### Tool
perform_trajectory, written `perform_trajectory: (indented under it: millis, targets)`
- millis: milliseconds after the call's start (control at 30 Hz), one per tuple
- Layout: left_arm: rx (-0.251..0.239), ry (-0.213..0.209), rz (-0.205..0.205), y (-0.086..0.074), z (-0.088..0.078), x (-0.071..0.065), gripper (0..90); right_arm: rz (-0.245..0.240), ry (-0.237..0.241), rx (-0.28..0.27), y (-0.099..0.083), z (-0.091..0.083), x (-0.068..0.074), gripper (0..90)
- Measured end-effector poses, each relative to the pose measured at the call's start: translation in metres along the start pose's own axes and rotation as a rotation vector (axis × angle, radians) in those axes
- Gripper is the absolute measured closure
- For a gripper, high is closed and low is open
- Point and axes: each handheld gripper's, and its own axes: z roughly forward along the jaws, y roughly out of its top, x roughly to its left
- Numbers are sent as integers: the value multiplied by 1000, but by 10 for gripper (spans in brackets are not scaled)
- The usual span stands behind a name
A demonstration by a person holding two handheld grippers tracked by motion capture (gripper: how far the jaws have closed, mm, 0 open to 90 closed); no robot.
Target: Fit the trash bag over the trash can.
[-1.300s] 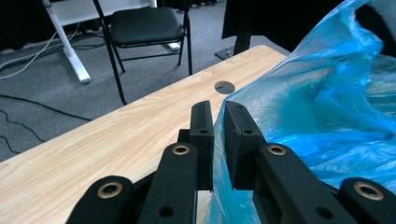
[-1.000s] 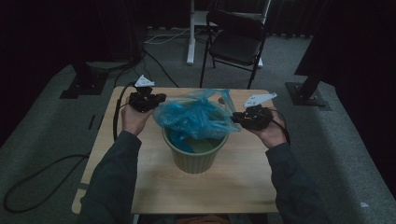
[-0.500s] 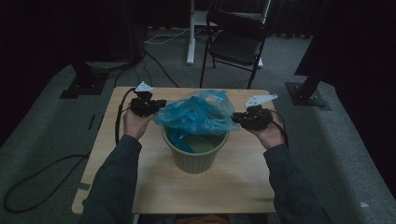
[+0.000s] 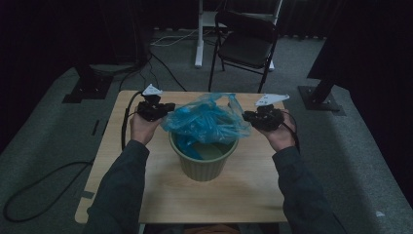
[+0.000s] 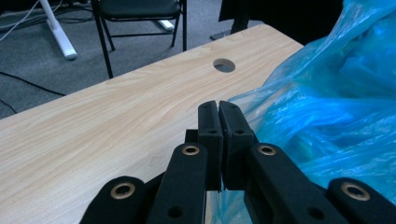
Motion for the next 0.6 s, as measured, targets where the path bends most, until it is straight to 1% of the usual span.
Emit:
perform_trajectory:
  millis: [33,67,133,167,233,333,367,433,500,567,600]
  targets:
    - [6,0,-1,-1,1,0,882,10,5,10,-1,1,-1,893]
    - [18,2,-2,-4,4,1,887,38,8,40,-3,6,-5,900]
    - [25,1,-5,-6,5,2,888,41,4,50,-5,7,-6,900]
    - [29,2,-8,-7,6,2,889,55,5,81,-9,11,-7,900]
    - [35,-2,-15,-9,8,4,889,61,3,91,-11,13,-8,900]
    - [43,-6,-26,-12,11,6,889,90,10,124,-17,19,-12,900]
    - [43,-6,-26,-12,11,6,889,90,10,124,-17,19,-12,900]
    - [51,-8,-21,-11,14,4,889,102,13,151,-21,23,-13,900]
    - [55,-8,-17,-11,15,3,889,106,15,160,-22,24,-14,900]
    - [61,-11,-17,-11,17,2,889,118,20,198,-27,29,-14,900]
    - [62,-13,-16,-11,18,2,889,121,22,207,-28,29,-15,900]
